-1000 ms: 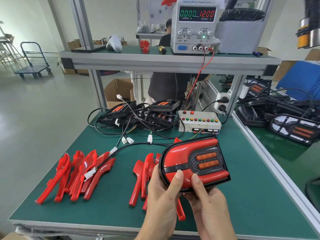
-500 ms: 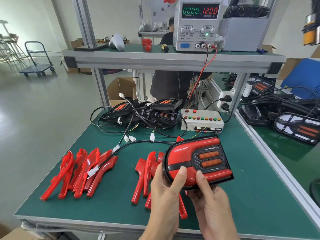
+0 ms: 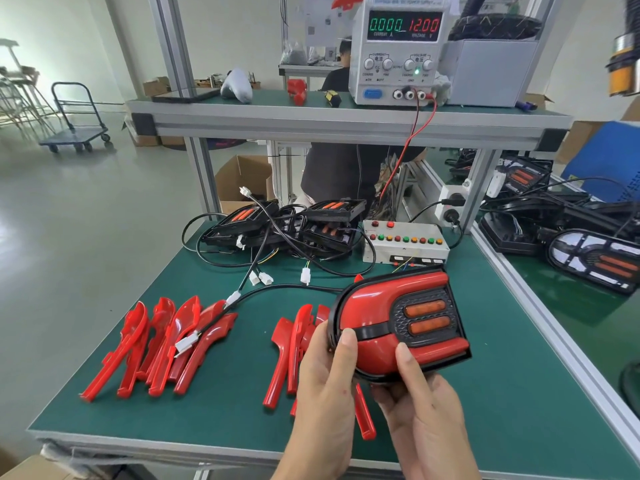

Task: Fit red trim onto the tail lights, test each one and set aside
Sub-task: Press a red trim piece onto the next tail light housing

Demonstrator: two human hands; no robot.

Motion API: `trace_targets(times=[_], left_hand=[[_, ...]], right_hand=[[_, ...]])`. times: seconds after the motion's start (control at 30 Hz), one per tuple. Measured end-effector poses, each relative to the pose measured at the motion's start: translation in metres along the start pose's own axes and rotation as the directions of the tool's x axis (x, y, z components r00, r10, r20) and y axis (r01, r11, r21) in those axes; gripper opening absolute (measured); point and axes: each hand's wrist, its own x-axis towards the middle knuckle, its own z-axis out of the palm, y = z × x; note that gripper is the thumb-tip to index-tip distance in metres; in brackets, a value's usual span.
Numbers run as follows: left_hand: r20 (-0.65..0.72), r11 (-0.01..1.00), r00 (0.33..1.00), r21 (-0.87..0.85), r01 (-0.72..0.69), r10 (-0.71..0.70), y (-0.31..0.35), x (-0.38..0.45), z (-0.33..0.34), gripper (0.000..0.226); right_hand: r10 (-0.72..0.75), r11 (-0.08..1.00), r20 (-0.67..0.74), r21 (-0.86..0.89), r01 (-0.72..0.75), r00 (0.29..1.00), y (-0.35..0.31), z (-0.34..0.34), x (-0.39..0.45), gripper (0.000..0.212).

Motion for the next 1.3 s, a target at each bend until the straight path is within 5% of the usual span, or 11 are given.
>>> trace_targets(times=[0.2, 0.43, 1.3], left_hand=[[0.042, 0.996, 0.999, 0.085, -0.001, -0.002, -0.005, -0.007, 0.003, 0.040], [0.040, 0.998, 0.999, 0.052, -0.023, 0.021, -0.007, -0.002, -0.001, 0.049], [-0.004, 0.985, 0.991, 0.109, -0.135, 0.136, -0.027, 0.000, -0.004, 0.026]], right_hand=[[0.024, 0.999, -0.076, -0.037, -0.027, 0.997, 0.005, 0.013, -0.002, 0.104], [0.053, 0.998, -0.017, -0.042, -0.054, 0.998, 0.001, 0.006, 0.001, 0.048], [0.150, 0.983, 0.057, 0.101, -0.155, 0.987, 0.008, 0.003, 0.003, 0.042]])
